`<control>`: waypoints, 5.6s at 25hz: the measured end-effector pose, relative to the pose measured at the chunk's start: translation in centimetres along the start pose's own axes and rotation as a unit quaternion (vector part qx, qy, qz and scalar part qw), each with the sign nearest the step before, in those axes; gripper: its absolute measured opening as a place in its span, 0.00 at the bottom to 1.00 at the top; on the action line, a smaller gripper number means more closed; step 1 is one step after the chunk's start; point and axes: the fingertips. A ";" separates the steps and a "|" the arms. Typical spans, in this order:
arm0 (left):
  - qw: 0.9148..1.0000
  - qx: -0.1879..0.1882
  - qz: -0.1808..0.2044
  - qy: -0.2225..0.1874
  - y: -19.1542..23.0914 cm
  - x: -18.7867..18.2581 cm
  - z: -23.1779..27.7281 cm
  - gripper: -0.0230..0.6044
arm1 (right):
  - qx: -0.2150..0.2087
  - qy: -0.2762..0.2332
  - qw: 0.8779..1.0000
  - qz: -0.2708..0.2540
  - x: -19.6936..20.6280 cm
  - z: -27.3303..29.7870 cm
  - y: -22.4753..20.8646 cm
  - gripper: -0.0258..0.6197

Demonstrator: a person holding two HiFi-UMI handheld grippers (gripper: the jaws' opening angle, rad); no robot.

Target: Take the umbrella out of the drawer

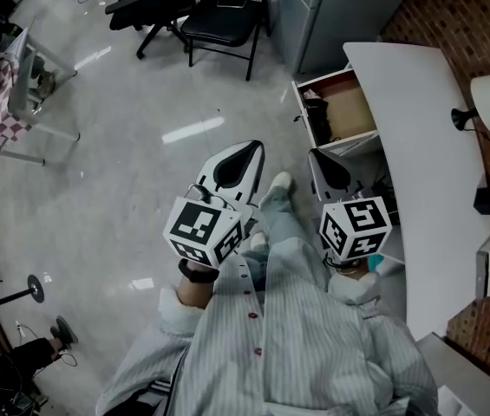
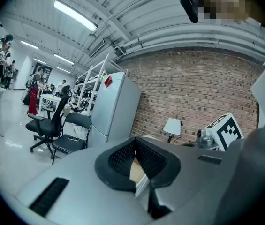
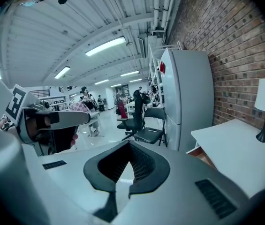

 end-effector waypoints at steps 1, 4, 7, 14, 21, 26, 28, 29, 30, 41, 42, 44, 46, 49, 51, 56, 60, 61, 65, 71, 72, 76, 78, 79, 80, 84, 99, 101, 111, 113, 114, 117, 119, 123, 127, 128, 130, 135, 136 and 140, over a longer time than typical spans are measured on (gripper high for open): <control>1.000 0.001 0.000 0.001 0.7 0.0 0.9 0.05 | 0.001 0.000 1.000 0.000 -0.2 1.1 -0.5 0.09; 1.000 0.004 -0.001 0.002 2.9 -0.2 4.4 0.05 | 0.003 0.003 1.000 0.004 -0.9 4.4 -2.4 0.09; 1.000 0.011 -0.004 0.005 4.5 -0.4 8.2 0.05 | 0.005 0.008 1.000 0.004 -1.8 7.6 -4.6 0.09; 1.000 0.028 -0.010 0.009 7.3 -1.1 16.4 0.05 | 0.014 0.016 1.000 0.003 -4.1 13.5 -9.8 0.09; 0.999 0.041 -0.013 0.015 8.6 -1.0 22.1 0.05 | 0.023 0.023 0.999 0.008 -5.1 16.9 -14.2 0.09; 0.998 0.048 -0.018 0.020 8.7 -0.7 24.6 0.05 | 0.033 0.022 0.999 0.014 -5.4 18.0 -16.2 0.09; 0.998 0.051 -0.020 0.022 8.6 -0.6 25.4 0.05 | 0.036 0.022 0.999 0.017 -5.5 18.1 -16.8 0.09; 0.998 0.054 -0.020 0.024 8.6 -0.5 25.8 0.05 | 0.038 0.023 0.999 0.017 -5.5 18.2 -17.0 0.09; 0.998 0.057 -0.020 0.026 8.6 -0.4 26.1 0.05 | 0.040 0.024 0.999 0.018 -5.5 18.2 -17.3 0.09; 0.988 0.138 -0.030 0.058 8.5 0.8 32.3 0.05 | 0.122 0.025 0.991 0.039 -5.6 19.4 -22.2 0.09; 0.986 0.150 -0.033 0.062 8.6 0.9 33.1 0.05 | 0.135 0.025 0.990 0.042 -5.6 19.7 -22.8 0.09; 0.981 0.176 -0.038 0.069 8.8 1.0 35.0 0.05 | 0.165 0.025 0.985 0.050 -5.7 20.3 -24.1 0.09; 0.974 0.208 -0.040 0.077 8.8 1.1 36.8 0.05 | 0.197 0.022 0.979 0.057 -5.8 20.6 -25.4 0.09; 0.962 0.255 -0.044 0.089 8.4 1.5 39.3 0.05 | 0.245 0.017 0.967 0.065 -6.0 20.9 -27.3 0.09; 0.954 0.280 -0.047 0.098 8.4 1.8 40.9 0.05 | 0.270 0.014 0.960 0.071 -6.1 21.2 -28.3 0.09; 0.931 0.343 -0.048 0.118 7.6 3.0 43.8 0.05 | 0.332 0.009 0.939 0.088 -5.5 21.0 -30.3 0.09; 0.912 0.383 -0.052 0.139 7.3 4.4 44.8 0.05 | 0.370 0.005 0.924 0.097 -4.8 21.0 -31.2 0.09; 0.907 0.391 -0.052 0.144 7.2 4.8 44.9 0.05 | 0.376 0.006 0.921 0.099 -4.6 21.1 -31.3 0.09; 0.894 0.412 -0.053 0.168 6.8 6.8 45.1 0.05 | 0.392 0.011 0.914 0.106 -3.3 21.2 -31.8 0.09; 0.885 0.420 -0.059 0.195 7.3 9.9 45.2 0.05 | 0.399 0.025 0.910 0.111 -0.9 22.2 -32.6 0.09; 0.884 0.420 -0.059 0.198 7.5 10.4 45.2 0.05 | 0.399 0.026 0.909 0.113 -0.5 22.5 -32.7 0.09; 0.883 0.414 -0.054 0.214 8.3 12.9 45.1 0.05 | 0.396 0.034 0.910 0.120 1.6 22.8 -33.4 0.09; 0.884 0.407 -0.054 0.224 9.0 14.2 45.1 0.05 | 0.394 0.039 0.910 0.122 2.8 22.9 -33.6 0.09; 0.885 0.402 -0.054 0.227 9.4 14.9 45.1 0.05 | 0.392 0.042 0.911 0.124 3.4 23.0 -33.7 0.09; 0.887 0.397 -0.055 0.229 9.8 15.5 45.2 0.05 | 0.390 0.045 0.911 0.126 4.0 23.1 -33.9 0.09; 0.892 0.380 -0.061 0.236 10.5 17.7 45.6 0.05 | 0.383 0.055 0.912 0.139 6.1 23.3 -34.4 0.09; 0.895 0.353 -0.067 0.264 12.4 28.9 44.1 0.05 | 0.383 0.108 0.909 0.125 17.1 25.0 -36.8 0.09; 0.895 0.347 -0.063 0.273 13.2 30.7 43.5 0.05 | 0.386 0.116 0.907 0.120 18.9 25.5 -37.1 0.09; 0.892 0.347 -0.061 0.283 14.8 36.1 41.9 0.05 | 0.342 0.154 0.924 0.077 26.9 27.7 -38.6 0.10; 0.892 0.344 -0.065 0.287 14.7 37.0 41.6 0.05 | 0.319 0.167 0.930 0.069 28.4 28.1 -38.7 0.10; 0.891 0.343 -0.067 0.291 14.8 37.4 41.4 0.05 | 0.306 0.174 0.934 0.065 29.1 28.3 -38.6 0.10; 0.885 0.347 -0.067 0.304 14.8 38.3 40.6 0.05 | 0.272 0.198 0.940 0.051 31.0 28.9 -38.3 0.10; 0.880 0.354 -0.063 0.310 14.9 39.0 40.0 0.05 | 0.256 0.218 0.940 0.048 32.4 29.1 -38.2 0.10; 0.874 0.356 -0.066 0.325 15.3 40.3 39.1 0.05 | 0.234 0.264 0.935 0.042 35.2 29.0 -38.1 0.10; 0.867 0.361 -0.065 0.336 15.3 41.4 38.5 0.05 | 0.217 0.303 0.926 0.056 38.2 28.7 -38.2 0.28; 0.866 0.362 -0.065 0.339 15.4 41.8 38.3 0.05 | 0.215 0.314 0.923 0.060 39.0 28.6 -38.3 0.29; 0.864 0.358 -0.067 0.348 15.5 42.5 37.9 0.05 | 0.213 0.334 0.916 0.071 40.5 28.2 -38.5 0.33; 0.859 0.362 -0.066 0.355 16.0 42.7 37.6 0.05 | 0.198 0.373 0.900 0.110 43.2 27.7 -38.5 0.46; 0.859 0.362 -0.065 0.355 16.2 42.7 37.6 0.05 | 0.198 0.381 0.896 0.115 43.7 27.5 -38.6 0.47; 0.861 0.357 -0.065 0.356 16.8 43.0 37.8 0.05 | 0.193 0.416 0.882 0.111 45.4 26.8 -38.9 0.48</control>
Point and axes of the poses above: the fingertips, and each gripper's own axes: z forward along the fingers, y to its left, x out of its underside, and after that the axes turned 14 degrees about -y, right-handed
